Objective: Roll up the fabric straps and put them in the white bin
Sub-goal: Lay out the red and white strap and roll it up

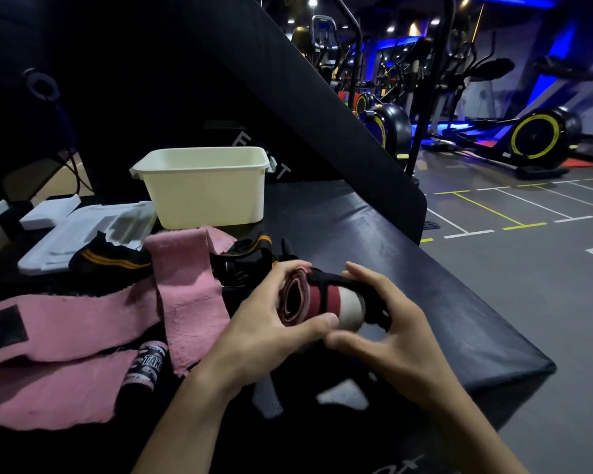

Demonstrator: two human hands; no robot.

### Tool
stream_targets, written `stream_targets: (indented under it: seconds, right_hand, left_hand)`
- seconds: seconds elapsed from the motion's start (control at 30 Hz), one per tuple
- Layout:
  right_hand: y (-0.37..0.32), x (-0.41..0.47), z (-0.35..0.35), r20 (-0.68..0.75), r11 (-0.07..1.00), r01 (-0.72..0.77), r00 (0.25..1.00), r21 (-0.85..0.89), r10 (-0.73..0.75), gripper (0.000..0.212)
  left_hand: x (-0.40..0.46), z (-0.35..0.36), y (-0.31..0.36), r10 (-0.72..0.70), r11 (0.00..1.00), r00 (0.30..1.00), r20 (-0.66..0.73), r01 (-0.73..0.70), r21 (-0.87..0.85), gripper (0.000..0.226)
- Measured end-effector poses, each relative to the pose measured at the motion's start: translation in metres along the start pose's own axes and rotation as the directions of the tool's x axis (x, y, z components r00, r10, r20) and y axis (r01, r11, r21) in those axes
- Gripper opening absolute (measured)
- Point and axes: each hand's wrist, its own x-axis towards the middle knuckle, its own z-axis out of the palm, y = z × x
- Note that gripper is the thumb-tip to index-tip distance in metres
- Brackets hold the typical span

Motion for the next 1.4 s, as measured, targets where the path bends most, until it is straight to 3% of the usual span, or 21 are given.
stream_targets:
  seconds: [0.1,0.2,0.27,0.37,0.43,0.53,0.67,0.8,0.9,0.97,1.07,1.17,1.3,1.4]
  right_hand:
    - [-0.001,0.003,-0.004,-0.099,0.966,-0.069,0.990,0.249,0.096,0.041]
    - [-0.001,0.004,-0.006,-0.152,0.933,-0.130,0.970,0.336,0.190,0.029]
    - [-0.001,0.004,-0.007,-0.142,0.899,-0.169,0.959,0.403,0.244,0.032]
    - [0.000,0.005,-0.011,-0.090,0.799,-0.219,0.943,0.559,0.322,0.060]
    - [0.002,0.006,-0.015,-0.039,0.743,-0.252,0.936,0.621,0.350,0.066]
    - [0.003,0.004,-0.017,0.036,0.735,-0.287,0.941,0.614,0.338,0.062]
    - [-0.002,0.002,-0.015,0.065,0.769,-0.339,0.929,0.541,0.364,0.023]
    - [-0.001,0.005,-0.017,0.012,0.684,-0.302,0.919,0.664,0.394,0.041]
    - [-0.004,0.006,-0.018,-0.035,0.630,-0.273,0.902,0.727,0.431,0.023]
    - [-0.005,0.006,-0.018,-0.075,0.655,-0.306,0.871,0.691,0.486,0.010]
    - [-0.003,0.007,-0.018,-0.111,0.666,-0.390,0.808,0.635,0.579,0.016]
    - [-0.002,0.009,-0.018,-0.039,0.592,-0.443,0.778,0.673,0.627,0.016]
    - [-0.007,0.009,-0.020,0.173,0.470,-0.484,0.809,0.738,0.562,0.012]
    - [-0.011,0.006,-0.021,0.219,0.500,-0.475,0.846,0.725,0.487,0.017]
  left_hand:
    - [0.001,-0.006,-0.003,0.019,0.999,0.999,-0.047,-0.020,-0.029,0.072]
    - [0.001,-0.007,-0.003,0.044,0.998,0.997,-0.061,-0.047,-0.049,0.073]
    - [0.003,-0.005,-0.004,0.053,0.997,0.997,-0.060,-0.056,-0.051,0.073]
    - [0.005,-0.005,-0.004,0.059,0.997,0.996,-0.073,-0.062,-0.045,0.074]
    - [0.005,-0.005,-0.004,0.064,0.997,0.995,-0.074,-0.067,-0.036,0.075]
    - [0.006,-0.003,-0.005,0.074,0.997,0.992,-0.104,-0.076,-0.011,0.076]
    - [0.009,0.000,-0.007,0.085,0.996,0.970,-0.229,-0.086,0.008,0.076]
    - [0.009,0.003,-0.008,0.089,0.996,0.967,-0.239,-0.084,0.029,0.077]
    - [0.008,0.004,-0.008,0.092,0.996,0.969,-0.230,-0.084,0.042,0.077]
    - [0.008,0.004,-0.007,0.107,0.994,0.968,-0.228,-0.095,0.061,0.078]
    - [0.006,0.006,-0.002,0.181,0.981,0.957,-0.226,-0.159,0.114,0.076]
    - [0.006,0.011,0.003,0.267,0.958,0.937,-0.224,-0.234,0.163,0.076]
    - [0.007,0.010,0.000,0.265,0.960,0.927,-0.266,-0.227,0.164,0.074]
    - [0.010,0.009,-0.005,0.216,0.971,0.938,-0.272,-0.178,0.158,0.073]
